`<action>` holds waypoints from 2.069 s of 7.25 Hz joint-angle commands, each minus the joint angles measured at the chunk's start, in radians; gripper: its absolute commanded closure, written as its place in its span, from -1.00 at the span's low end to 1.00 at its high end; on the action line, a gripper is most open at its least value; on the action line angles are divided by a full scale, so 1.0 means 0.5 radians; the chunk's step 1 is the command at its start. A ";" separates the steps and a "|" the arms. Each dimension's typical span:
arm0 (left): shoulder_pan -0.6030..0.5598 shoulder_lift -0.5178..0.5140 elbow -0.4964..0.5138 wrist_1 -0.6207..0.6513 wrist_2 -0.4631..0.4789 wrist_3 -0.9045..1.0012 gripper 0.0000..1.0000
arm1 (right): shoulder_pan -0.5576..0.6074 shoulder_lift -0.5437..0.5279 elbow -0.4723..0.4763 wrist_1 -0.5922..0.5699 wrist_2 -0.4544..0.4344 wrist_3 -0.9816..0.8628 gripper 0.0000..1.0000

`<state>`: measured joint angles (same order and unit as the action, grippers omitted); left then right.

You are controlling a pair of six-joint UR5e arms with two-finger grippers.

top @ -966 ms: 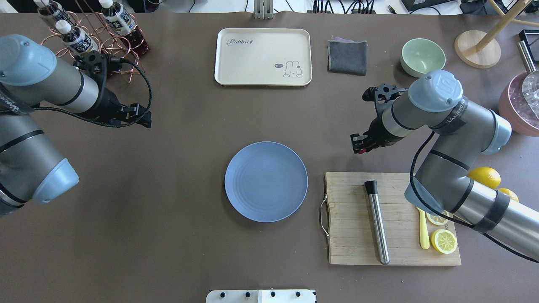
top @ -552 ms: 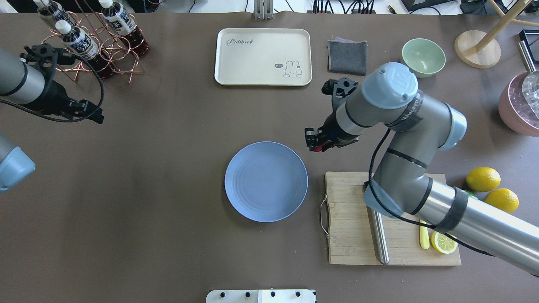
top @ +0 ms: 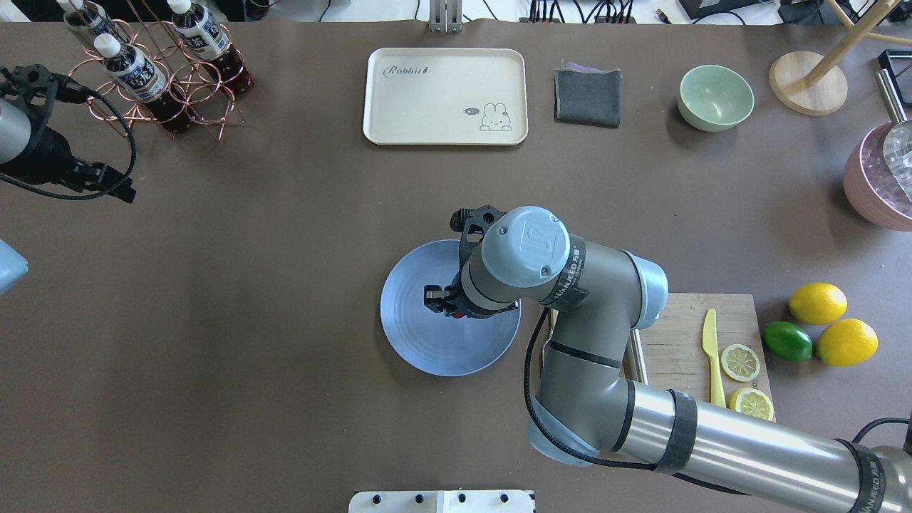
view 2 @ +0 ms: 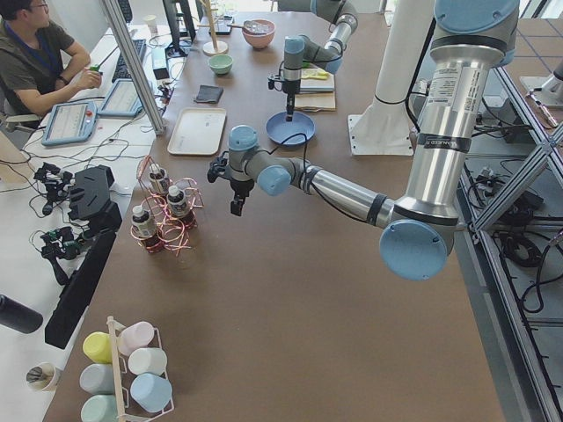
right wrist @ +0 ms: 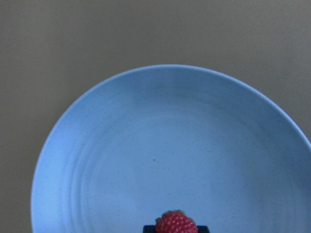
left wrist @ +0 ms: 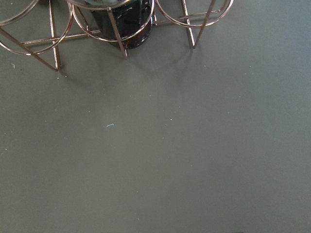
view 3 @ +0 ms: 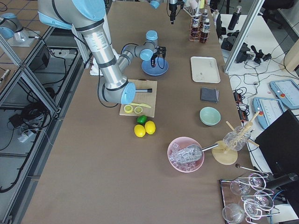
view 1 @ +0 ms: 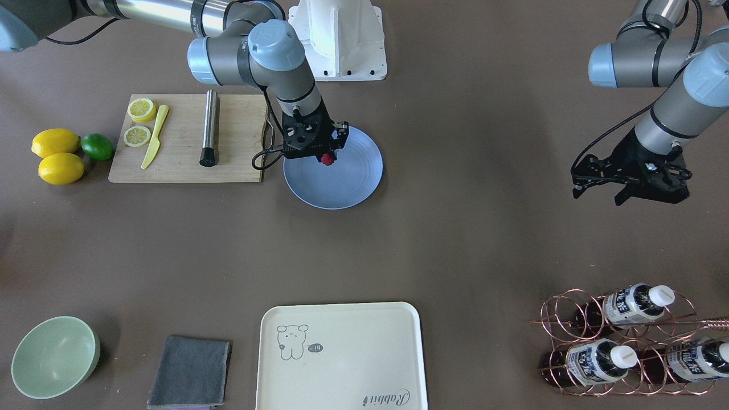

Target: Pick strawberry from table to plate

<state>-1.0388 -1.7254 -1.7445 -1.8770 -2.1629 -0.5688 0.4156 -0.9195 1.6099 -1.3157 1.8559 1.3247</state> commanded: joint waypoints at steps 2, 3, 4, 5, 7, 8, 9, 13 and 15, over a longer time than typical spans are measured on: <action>-0.003 0.005 -0.005 -0.001 -0.003 0.002 -0.81 | -0.027 0.017 -0.048 0.011 -0.033 0.017 0.71; -0.003 0.005 -0.002 -0.001 -0.003 0.002 -0.81 | -0.030 0.017 -0.054 0.011 -0.033 0.026 -0.43; -0.003 0.005 0.001 -0.001 -0.003 0.002 -0.81 | -0.033 0.017 -0.051 0.011 -0.033 0.026 -0.99; -0.003 0.005 0.001 -0.001 0.000 0.002 -0.81 | -0.034 0.017 -0.048 0.011 -0.033 0.026 -1.00; 0.001 -0.028 -0.045 0.163 0.015 -0.089 -0.93 | 0.040 -0.008 0.047 -0.013 -0.012 0.023 -1.00; -0.027 -0.065 -0.091 0.356 0.021 -0.071 -0.93 | 0.201 -0.069 0.130 -0.056 0.122 -0.005 -1.00; -0.085 -0.050 -0.094 0.364 0.009 -0.007 -0.93 | 0.464 -0.173 0.246 -0.138 0.387 -0.102 -1.00; -0.490 0.020 -0.018 0.594 -0.003 0.648 -0.94 | 1.376 -0.779 0.315 -0.491 0.920 -1.813 -1.00; -0.673 0.125 0.007 0.579 -0.006 0.818 -0.95 | 1.775 -0.943 0.254 -0.815 0.948 -2.646 -1.00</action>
<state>-1.3139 -1.6907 -1.7516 -1.5901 -2.1646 -0.2170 1.1775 -1.3388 1.7577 -1.6273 2.3146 0.2569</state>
